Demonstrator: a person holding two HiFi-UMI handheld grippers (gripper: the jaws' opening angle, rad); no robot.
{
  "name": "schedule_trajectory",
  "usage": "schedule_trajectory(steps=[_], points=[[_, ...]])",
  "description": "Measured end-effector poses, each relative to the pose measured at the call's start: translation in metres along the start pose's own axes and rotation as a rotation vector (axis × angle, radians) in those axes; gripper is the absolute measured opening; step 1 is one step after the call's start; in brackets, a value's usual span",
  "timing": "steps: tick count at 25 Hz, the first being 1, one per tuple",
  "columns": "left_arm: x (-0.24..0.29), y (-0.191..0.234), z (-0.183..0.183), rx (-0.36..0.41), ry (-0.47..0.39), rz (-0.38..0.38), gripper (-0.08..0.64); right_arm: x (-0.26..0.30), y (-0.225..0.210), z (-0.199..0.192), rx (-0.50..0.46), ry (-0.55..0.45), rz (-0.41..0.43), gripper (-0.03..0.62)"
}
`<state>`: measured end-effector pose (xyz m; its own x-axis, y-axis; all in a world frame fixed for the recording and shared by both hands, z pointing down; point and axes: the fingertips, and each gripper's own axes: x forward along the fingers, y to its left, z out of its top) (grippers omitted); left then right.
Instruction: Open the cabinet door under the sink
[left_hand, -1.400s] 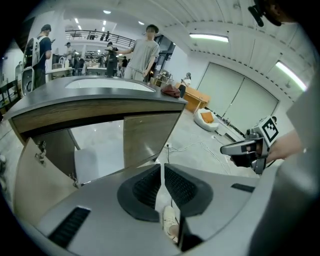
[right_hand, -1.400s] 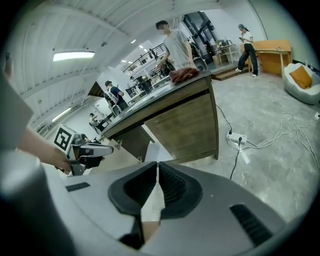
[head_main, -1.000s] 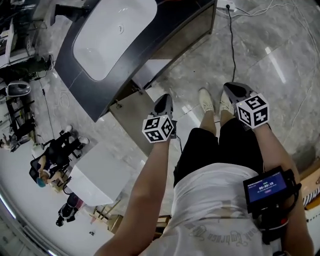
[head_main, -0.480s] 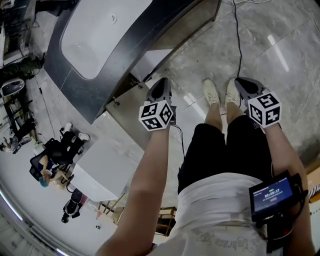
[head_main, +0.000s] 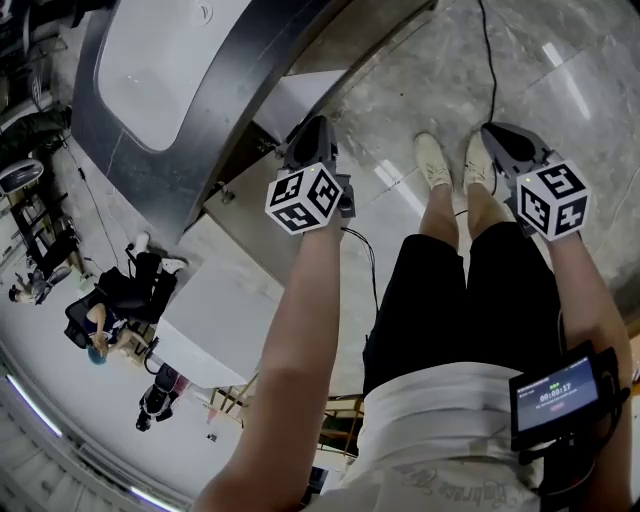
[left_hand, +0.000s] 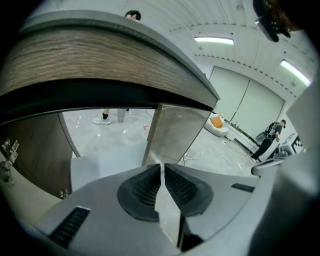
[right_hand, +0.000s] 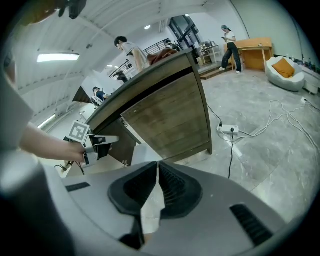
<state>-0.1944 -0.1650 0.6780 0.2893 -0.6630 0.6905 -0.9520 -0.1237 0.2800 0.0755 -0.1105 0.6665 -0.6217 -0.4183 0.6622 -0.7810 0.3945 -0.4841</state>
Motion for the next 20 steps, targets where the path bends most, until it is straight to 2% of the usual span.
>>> schedule_trajectory(steps=[2, 4, 9, 15, 20], points=[[0.005, 0.003, 0.009, -0.027, -0.021, 0.006, 0.032, -0.001, -0.003, -0.004, 0.007, 0.009, -0.003, 0.026], [0.010, 0.007, 0.019, -0.011, -0.038, 0.019, 0.032, -0.001, -0.005, -0.010, 0.020, 0.018, -0.007, 0.026], [0.020, 0.006, 0.046, 0.111, -0.056, 0.009, 0.034, -0.010, -0.008, -0.029, 0.077, 0.025, -0.037, 0.026], [0.036, 0.013, 0.055, 0.157, -0.038, -0.004, 0.160, -0.016, -0.009, -0.042, 0.110, 0.037, -0.058, 0.026], [0.043, 0.012, 0.058, 0.174, -0.031, -0.023, 0.173, -0.019, -0.013, -0.043, 0.133, 0.035, -0.076, 0.026]])
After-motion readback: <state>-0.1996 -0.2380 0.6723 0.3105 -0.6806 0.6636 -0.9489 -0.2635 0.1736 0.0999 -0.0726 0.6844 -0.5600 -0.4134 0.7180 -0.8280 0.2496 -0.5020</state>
